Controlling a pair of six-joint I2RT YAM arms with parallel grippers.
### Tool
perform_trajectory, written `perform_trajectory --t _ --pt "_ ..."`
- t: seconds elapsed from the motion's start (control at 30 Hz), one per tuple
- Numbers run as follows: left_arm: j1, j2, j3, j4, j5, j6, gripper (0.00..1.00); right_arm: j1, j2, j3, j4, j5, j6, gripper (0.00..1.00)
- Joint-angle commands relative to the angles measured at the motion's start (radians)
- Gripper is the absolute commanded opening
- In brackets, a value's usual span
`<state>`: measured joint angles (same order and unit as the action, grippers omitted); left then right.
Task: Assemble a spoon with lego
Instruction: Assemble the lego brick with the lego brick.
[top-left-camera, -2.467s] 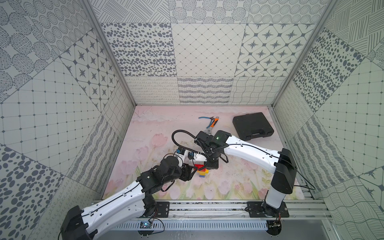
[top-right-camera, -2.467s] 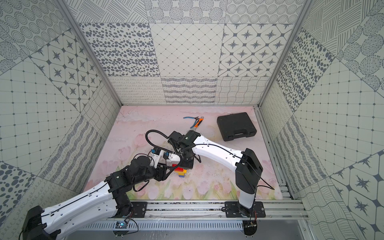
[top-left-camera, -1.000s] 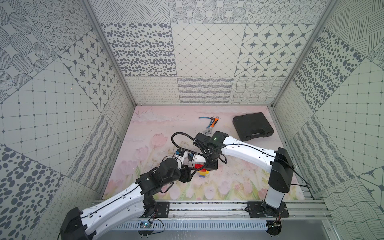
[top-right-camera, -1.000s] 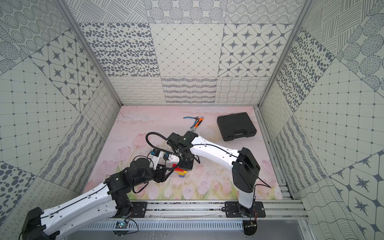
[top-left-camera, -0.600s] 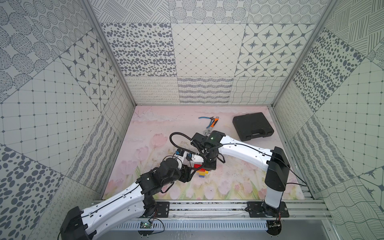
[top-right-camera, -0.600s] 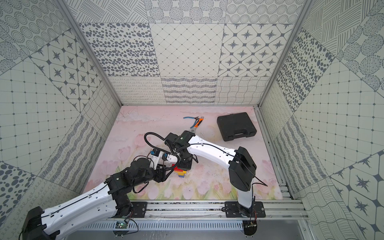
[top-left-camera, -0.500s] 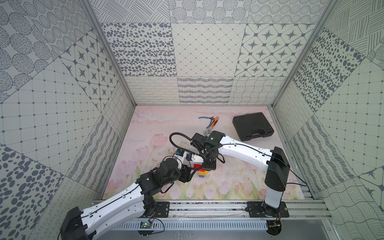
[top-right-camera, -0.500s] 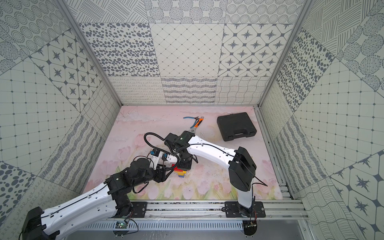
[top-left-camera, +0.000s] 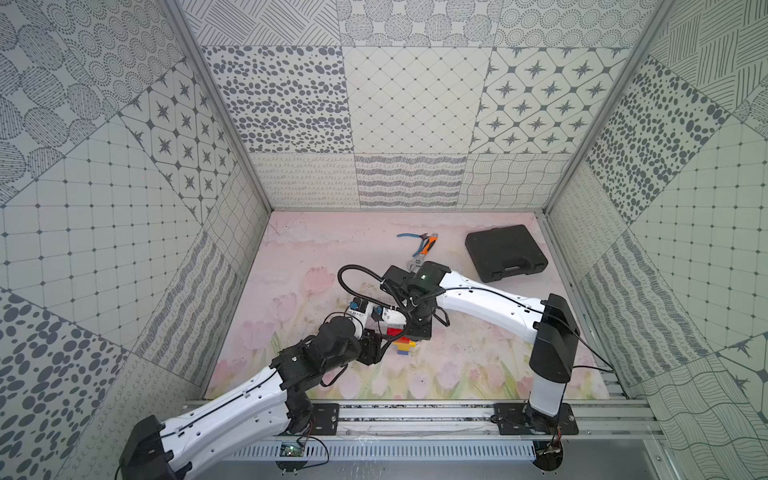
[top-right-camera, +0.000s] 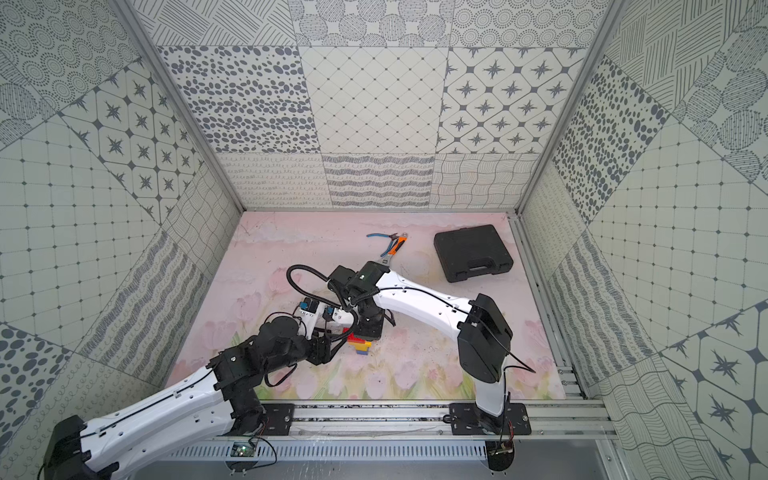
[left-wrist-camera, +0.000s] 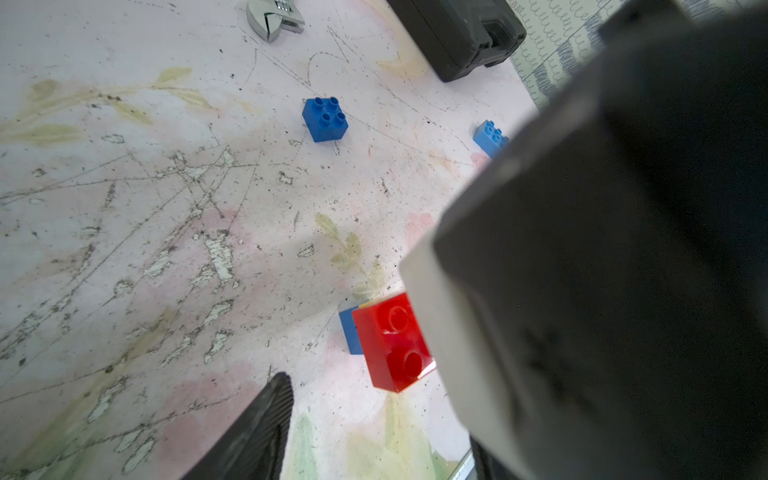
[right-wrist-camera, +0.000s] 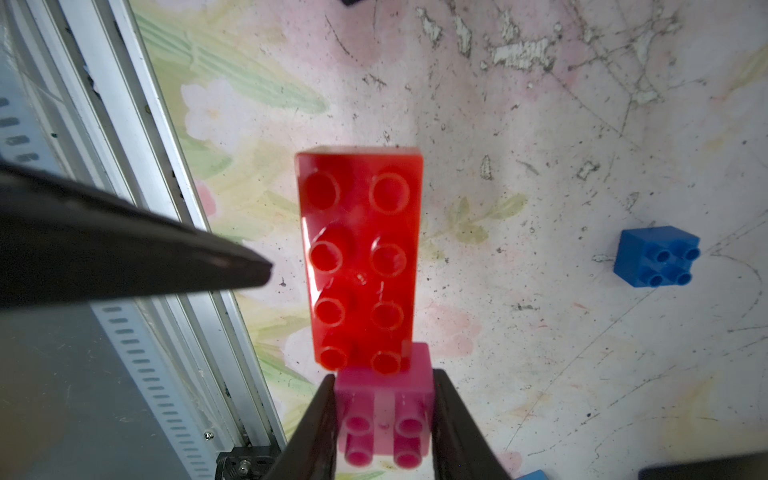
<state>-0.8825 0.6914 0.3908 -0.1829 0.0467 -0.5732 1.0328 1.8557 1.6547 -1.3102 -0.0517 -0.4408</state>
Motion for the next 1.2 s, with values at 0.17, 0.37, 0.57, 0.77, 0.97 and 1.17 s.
perform_trajectory --t 0.17,0.37,0.57,0.77,0.97,1.17 --pt "-0.010 -0.003 0.007 0.016 -0.006 0.010 0.68 0.010 -0.003 0.022 -0.018 -0.020 0.017 0.15" --pt "-0.011 -0.008 0.008 0.005 -0.008 0.010 0.68 0.010 0.004 0.026 -0.017 -0.033 0.033 0.16" --pt "-0.012 -0.014 0.008 0.003 -0.010 0.009 0.68 0.011 0.009 0.015 -0.012 -0.047 0.043 0.17" --pt "-0.012 -0.015 0.007 -0.001 -0.009 0.009 0.68 0.009 0.013 0.004 -0.002 -0.050 0.050 0.17" --pt "-0.013 -0.016 0.006 0.000 -0.010 0.010 0.68 0.011 0.027 -0.004 0.004 -0.062 0.056 0.17" --pt "-0.013 -0.015 0.005 0.002 -0.009 0.010 0.68 0.009 0.029 -0.022 0.015 -0.063 0.057 0.17"
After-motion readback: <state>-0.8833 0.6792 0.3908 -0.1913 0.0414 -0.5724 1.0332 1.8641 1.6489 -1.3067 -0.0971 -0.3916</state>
